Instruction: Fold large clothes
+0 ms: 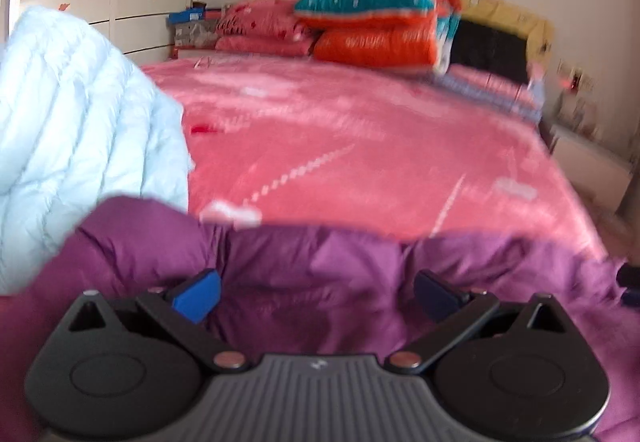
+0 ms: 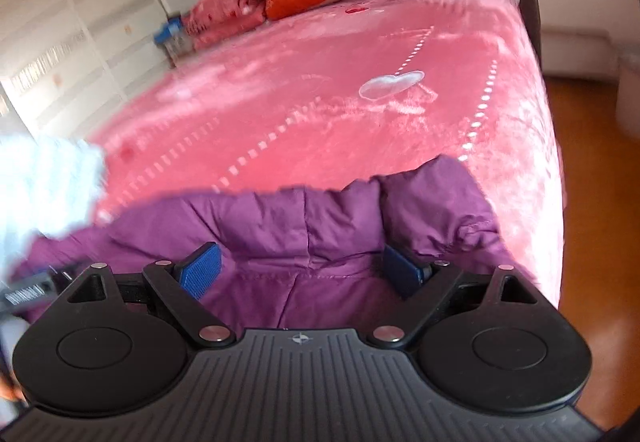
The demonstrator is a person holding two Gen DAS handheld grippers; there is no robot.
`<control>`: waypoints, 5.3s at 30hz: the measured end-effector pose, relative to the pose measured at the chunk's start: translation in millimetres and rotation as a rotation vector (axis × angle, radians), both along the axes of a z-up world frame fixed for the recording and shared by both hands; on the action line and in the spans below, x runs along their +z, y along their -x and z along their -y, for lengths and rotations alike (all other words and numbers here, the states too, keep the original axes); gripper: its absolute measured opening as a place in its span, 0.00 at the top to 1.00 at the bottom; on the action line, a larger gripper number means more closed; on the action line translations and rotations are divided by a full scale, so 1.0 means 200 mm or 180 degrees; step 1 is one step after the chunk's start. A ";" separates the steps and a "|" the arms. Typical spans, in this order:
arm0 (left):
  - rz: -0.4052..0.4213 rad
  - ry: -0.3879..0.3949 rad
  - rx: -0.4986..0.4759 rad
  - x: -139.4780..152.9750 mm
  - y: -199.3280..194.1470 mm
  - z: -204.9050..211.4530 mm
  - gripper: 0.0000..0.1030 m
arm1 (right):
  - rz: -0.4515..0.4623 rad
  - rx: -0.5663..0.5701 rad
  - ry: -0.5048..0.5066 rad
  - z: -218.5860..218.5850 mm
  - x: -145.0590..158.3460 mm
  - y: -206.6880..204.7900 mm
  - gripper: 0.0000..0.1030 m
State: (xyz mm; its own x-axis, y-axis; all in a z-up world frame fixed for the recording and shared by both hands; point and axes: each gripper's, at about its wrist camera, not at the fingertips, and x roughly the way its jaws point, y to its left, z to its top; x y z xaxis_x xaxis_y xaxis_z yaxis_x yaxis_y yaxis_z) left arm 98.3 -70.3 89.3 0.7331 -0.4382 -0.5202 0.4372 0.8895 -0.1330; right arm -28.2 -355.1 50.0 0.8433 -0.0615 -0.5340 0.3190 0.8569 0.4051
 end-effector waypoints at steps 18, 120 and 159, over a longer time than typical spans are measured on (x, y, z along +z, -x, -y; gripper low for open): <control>-0.0841 0.0858 0.0286 0.19 0.13 -0.90 0.01 | 0.0369 -0.0055 -0.1624 0.62 -0.27 0.60 0.00; -0.0861 0.0960 -0.0571 -0.04 -1.48 0.70 0.54 | 0.0269 -0.0813 0.0956 1.07 0.27 -1.08 0.50; 0.0289 0.0429 -0.0549 0.16 0.02 0.12 0.01 | 0.0422 -0.1752 0.1466 0.47 0.37 -0.05 0.00</control>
State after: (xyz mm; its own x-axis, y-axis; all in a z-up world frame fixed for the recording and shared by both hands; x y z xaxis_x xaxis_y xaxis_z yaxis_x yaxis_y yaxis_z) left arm 94.1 -93.8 122.1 0.6826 -0.6219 -0.3838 0.5967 0.7775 -0.1986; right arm -17.7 -449.2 123.6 0.6812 -0.6891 -0.2471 0.7261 0.6792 0.1073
